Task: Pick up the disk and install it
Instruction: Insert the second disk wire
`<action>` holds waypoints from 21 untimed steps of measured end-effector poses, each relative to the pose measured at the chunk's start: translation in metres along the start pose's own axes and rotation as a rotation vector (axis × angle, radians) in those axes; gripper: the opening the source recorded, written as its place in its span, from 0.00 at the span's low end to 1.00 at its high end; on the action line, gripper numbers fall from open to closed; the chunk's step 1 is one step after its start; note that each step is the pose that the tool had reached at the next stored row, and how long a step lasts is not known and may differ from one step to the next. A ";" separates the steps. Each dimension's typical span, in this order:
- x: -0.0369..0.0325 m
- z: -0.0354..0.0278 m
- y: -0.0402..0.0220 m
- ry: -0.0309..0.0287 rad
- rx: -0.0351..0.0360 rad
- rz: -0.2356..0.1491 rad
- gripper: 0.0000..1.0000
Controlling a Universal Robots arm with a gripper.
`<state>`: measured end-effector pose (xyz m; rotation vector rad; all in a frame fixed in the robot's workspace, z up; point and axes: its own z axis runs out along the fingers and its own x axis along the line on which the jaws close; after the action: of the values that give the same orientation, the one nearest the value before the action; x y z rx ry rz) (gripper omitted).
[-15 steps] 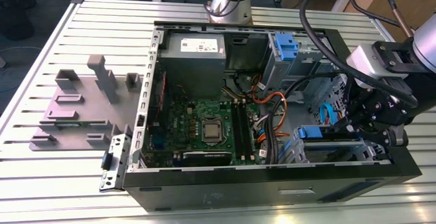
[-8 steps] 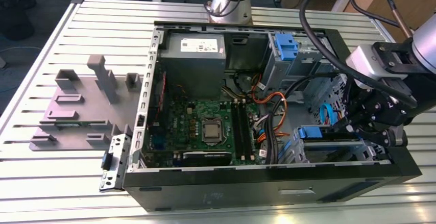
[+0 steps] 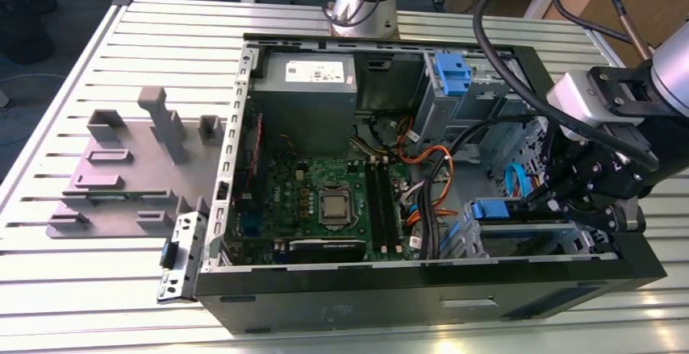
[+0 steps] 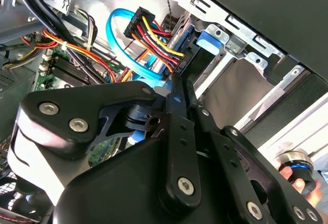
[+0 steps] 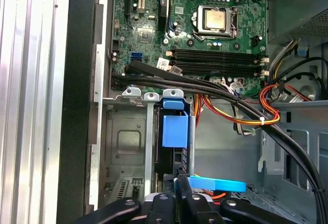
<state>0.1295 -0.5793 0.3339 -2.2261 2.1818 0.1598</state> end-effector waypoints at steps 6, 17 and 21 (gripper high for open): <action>-0.0003 -0.0026 0.0002 -0.0003 0.0003 0.000 0.18; -0.0015 -0.0168 0.0010 -0.0094 0.0017 -0.001 0.16; -0.0016 -0.0168 0.0010 -0.0106 0.0016 -0.002 0.10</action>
<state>0.1295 -0.5792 0.3508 -2.2214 2.1735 0.1694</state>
